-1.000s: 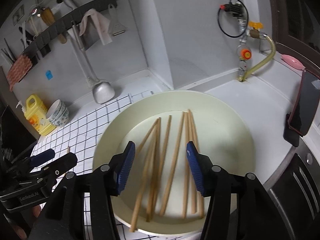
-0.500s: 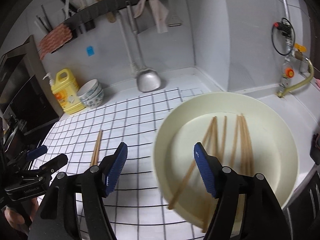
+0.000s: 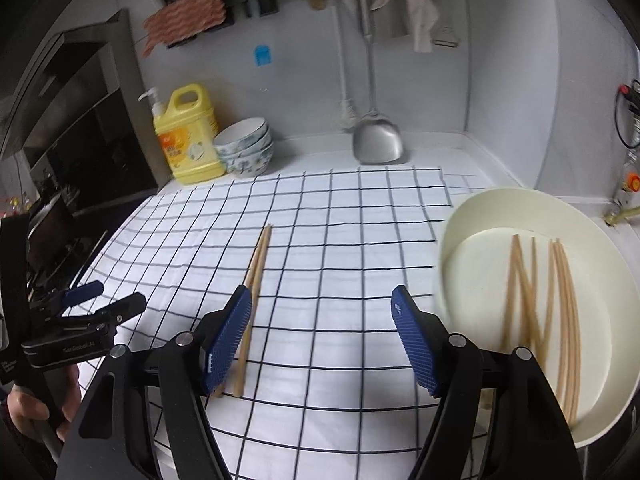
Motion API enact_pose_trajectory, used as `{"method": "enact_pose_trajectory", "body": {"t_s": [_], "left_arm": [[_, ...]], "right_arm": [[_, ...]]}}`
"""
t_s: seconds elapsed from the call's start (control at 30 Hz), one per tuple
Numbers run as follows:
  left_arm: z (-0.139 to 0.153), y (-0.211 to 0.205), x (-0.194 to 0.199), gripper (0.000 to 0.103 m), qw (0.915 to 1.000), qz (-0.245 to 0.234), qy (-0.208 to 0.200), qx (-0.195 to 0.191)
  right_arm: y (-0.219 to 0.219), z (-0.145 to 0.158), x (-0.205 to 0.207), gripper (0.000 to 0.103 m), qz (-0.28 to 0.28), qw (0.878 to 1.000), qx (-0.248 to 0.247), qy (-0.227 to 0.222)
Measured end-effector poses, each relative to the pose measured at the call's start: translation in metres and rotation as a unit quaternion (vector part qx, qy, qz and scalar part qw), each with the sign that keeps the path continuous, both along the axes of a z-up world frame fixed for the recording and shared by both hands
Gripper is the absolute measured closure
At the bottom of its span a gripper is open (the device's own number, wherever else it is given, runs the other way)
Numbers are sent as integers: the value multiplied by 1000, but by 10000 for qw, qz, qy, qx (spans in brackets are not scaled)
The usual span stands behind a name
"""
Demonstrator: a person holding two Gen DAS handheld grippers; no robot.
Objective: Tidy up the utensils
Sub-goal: 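Move both open tools back over the last chopsticks on the cloth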
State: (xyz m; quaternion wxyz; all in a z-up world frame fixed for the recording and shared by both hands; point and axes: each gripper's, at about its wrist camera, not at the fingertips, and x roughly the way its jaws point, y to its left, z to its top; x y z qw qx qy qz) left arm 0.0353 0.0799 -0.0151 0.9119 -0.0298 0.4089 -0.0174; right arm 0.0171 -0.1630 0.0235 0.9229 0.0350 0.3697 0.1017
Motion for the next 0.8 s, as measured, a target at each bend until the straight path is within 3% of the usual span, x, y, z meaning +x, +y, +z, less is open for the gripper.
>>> {"method": "enact_pose_trajectory", "body": {"t_s": [0.5,0.8], "left_arm": [[-22,-2,22,7,9996,-63,224,135],[-34,1,29,7,9993,-27,353,100]], "right_arm": [[48,-67,42,32,551,9947,-295,813],[58,-83,40,30,654,9923,-571,883]]}}
